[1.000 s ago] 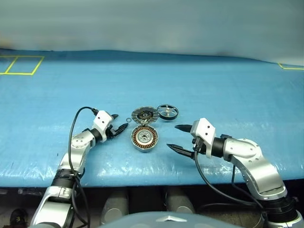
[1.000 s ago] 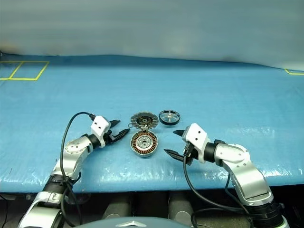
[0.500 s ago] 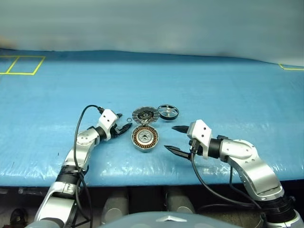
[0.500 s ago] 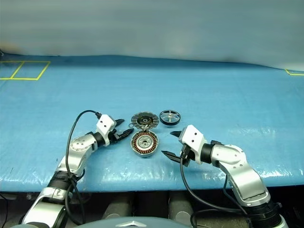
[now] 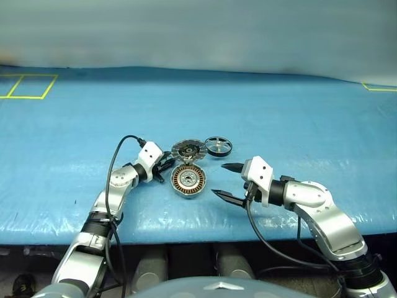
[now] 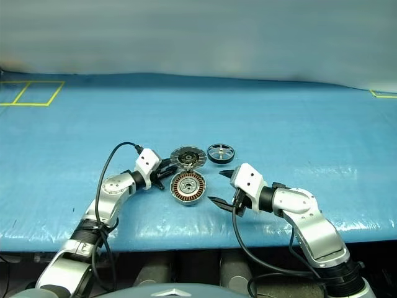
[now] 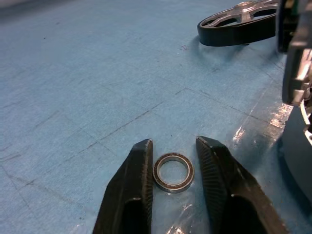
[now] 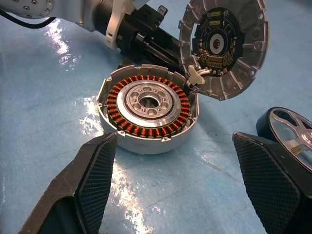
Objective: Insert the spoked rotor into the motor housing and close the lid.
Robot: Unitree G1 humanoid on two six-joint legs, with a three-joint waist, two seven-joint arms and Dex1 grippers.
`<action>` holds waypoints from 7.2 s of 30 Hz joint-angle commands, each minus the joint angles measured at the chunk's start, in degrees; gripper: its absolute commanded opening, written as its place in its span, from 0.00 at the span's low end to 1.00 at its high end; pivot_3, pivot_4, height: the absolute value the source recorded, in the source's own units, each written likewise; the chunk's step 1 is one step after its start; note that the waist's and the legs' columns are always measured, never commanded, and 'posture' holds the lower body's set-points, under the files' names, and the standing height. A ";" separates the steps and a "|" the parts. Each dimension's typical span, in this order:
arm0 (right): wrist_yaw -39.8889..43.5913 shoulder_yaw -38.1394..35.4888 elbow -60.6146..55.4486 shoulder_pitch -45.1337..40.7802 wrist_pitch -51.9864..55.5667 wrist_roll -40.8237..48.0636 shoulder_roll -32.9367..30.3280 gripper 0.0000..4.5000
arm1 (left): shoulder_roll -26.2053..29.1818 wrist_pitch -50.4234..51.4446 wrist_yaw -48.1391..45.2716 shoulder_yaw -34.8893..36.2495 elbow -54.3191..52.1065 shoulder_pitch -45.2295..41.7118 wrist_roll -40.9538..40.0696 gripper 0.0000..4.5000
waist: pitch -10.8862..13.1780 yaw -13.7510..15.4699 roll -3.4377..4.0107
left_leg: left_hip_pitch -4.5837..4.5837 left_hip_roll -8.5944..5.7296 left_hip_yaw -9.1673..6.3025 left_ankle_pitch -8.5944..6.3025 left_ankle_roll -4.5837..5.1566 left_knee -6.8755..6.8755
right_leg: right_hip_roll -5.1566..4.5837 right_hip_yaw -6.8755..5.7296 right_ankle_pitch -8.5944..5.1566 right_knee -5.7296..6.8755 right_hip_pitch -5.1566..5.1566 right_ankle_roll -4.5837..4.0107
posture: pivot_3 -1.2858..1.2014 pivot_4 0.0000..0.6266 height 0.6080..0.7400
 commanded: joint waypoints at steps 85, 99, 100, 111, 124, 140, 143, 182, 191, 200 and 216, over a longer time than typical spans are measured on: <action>-5.39 1.05 -5.39 2.65 4.40 4.78 2.27 0.89 | 5.45 10.66 -27.41 -7.37 -13.49 -1.56 -10.16 0.15 | 0.13 0.08 -0.03 | -0.14 0.01 0.00 0.00 0.00 -0.04 | 0.01 0.02 -0.02 -0.02 -0.13 -0.03 | 0.52 0.24 1.00; -8.26 1.32 -11.22 2.88 10.25 6.04 1.79 0.89 | 5.07 7.12 -24.21 -6.72 -11.75 -1.77 -7.66 0.51 | 0.12 0.08 -0.04 | -0.13 0.01 0.00 0.00 0.00 -0.01 | 0.01 0.02 -0.02 -0.01 -0.12 -0.03 | 0.52 0.24 1.00; -8.23 1.29 -11.11 2.89 10.16 6.05 1.76 0.89 | 4.96 6.56 -24.26 -6.59 -11.79 -1.84 -7.82 0.51 | 0.12 0.08 -0.04 | -0.13 0.01 0.00 0.00 0.00 -0.01 | 0.01 0.02 -0.02 -0.01 -0.12 -0.03 | 0.52 0.24 1.00; -7.90 1.10 -10.86 2.93 9.95 6.15 1.52 0.89 | 4.52 8.40 -24.52 -4.48 -16.86 -0.39 -12.57 0.51 | 0.12 0.09 -0.04 | -0.15 0.01 0.00 0.00 0.00 -0.02 | 0.01 0.02 -0.02 -0.02 -0.13 -0.03 | 0.52 0.24 1.00; -8.95 0.88 -10.81 3.25 10.27 5.55 1.53 0.89 | 11.18 11.54 -21.24 2.73 -26.17 7.28 -16.42 0.51 | 0.12 -0.05 -0.04 | -0.14 0.04 0.00 0.00 0.00 -0.04 | 0.01 0.01 -0.03 0.00 -0.15 -0.04 | 0.52 0.24 1.00; -6.50 1.77 1.83 -3.71 4.43 3.10 1.40 0.89 | 9.85 11.58 -17.96 2.80 -29.32 11.72 -16.78 0.31 | 0.14 0.09 -0.05 | -0.15 0.04 0.04 -0.01 0.00 -0.08 | 0.00 0.01 -0.03 -0.05 -0.16 -0.05 | 0.52 0.24 1.00; -6.13 2.01 3.15 -3.30 2.74 2.40 1.58 0.89 | 9.37 11.98 -18.97 1.20 -28.15 9.93 -16.66 0.08 | 0.14 0.11 -0.05 | -0.15 0.04 0.03 0.00 0.00 -0.07 | 0.01 0.01 -0.03 -0.04 -0.16 -0.05 | 0.52 0.24 1.00; -7.99 0.21 7.71 -0.54 -5.39 -0.24 4.02 0.89 | 7.92 15.69 -19.05 1.52 -31.09 9.58 -19.78 0.01 | 0.12 0.03 -0.04 | -0.13 0.03 0.03 0.00 0.00 -0.03 | 0.01 0.02 -0.03 -0.01 -0.13 -0.04 | 0.52 0.24 1.00; -13.19 -0.58 17.24 -7.53 -7.87 -5.48 6.11 0.89 | 10.74 15.03 -16.85 4.21 -35.22 18.07 -19.10 0.01 | 0.14 -0.28 -0.03 | -0.10 0.04 0.06 0.00 0.00 -0.04 | 0.01 0.03 -0.03 -0.01 -0.14 -0.05 | 0.52 0.24 1.00; -15.91 0.61 24.54 -18.00 -5.51 -10.94 7.80 0.61 | 9.16 12.06 -14.36 4.88 -34.78 21.15 -18.57 0.00 | 0.16 -0.26 0.00 | -0.12 0.03 0.05 0.00 0.00 -0.06 | 0.01 0.04 -0.03 -0.01 -0.15 -0.05 | 0.52 0.24 1.00; -12.48 2.44 30.70 -21.85 -3.53 -12.01 9.25 0.61 | 8.82 9.68 -12.83 4.41 -33.61 22.56 -17.38 0.00 | 0.16 -0.67 0.01 | -0.12 0.03 0.06 0.00 0.00 -0.08 | 0.01 0.04 -0.02 -0.02 -0.15 -0.06 | 0.52 0.24 1.00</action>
